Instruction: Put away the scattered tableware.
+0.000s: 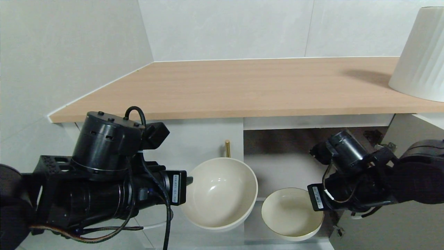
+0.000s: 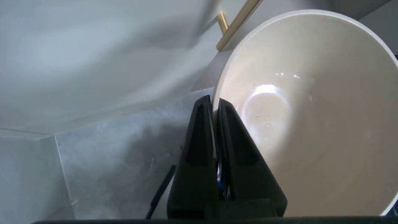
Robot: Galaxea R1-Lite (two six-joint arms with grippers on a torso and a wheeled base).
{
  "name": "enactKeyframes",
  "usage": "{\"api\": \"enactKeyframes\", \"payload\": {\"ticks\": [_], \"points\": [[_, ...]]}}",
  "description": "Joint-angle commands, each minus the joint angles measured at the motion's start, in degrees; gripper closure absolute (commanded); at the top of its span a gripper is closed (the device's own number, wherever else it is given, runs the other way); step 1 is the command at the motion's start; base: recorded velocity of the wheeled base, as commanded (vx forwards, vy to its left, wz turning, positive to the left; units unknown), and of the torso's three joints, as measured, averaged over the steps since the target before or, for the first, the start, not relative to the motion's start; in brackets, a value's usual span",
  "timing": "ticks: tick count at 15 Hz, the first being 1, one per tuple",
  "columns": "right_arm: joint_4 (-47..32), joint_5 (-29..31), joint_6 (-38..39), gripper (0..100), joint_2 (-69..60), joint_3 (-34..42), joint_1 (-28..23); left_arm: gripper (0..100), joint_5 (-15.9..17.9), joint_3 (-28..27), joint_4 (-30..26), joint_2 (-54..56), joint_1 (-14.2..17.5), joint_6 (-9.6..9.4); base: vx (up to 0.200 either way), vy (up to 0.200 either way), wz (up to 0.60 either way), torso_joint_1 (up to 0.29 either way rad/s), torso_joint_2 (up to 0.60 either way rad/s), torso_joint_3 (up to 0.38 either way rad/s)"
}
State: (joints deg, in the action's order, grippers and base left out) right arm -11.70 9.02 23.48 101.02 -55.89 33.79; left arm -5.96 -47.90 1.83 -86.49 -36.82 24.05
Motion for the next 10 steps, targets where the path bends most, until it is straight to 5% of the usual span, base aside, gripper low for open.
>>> {"api": "enactKeyframes", "payload": {"ticks": [1, 10], "points": [[6.43, 0.12, 0.25, 100, 11.04, 0.17, -1.98, 100, -0.02, 0.00, 0.02, -0.08, -0.01, 0.03, 0.000, 0.000, 0.00, 0.000, 0.00, 0.000], [34.91, 4.43, 4.03, 100, 29.49, -0.36, -10.33, 100, -0.02, 0.00, 0.02, -0.17, -0.19, 0.03, 0.000, 0.000, 0.00, 0.000, 0.00, 0.000]]}}
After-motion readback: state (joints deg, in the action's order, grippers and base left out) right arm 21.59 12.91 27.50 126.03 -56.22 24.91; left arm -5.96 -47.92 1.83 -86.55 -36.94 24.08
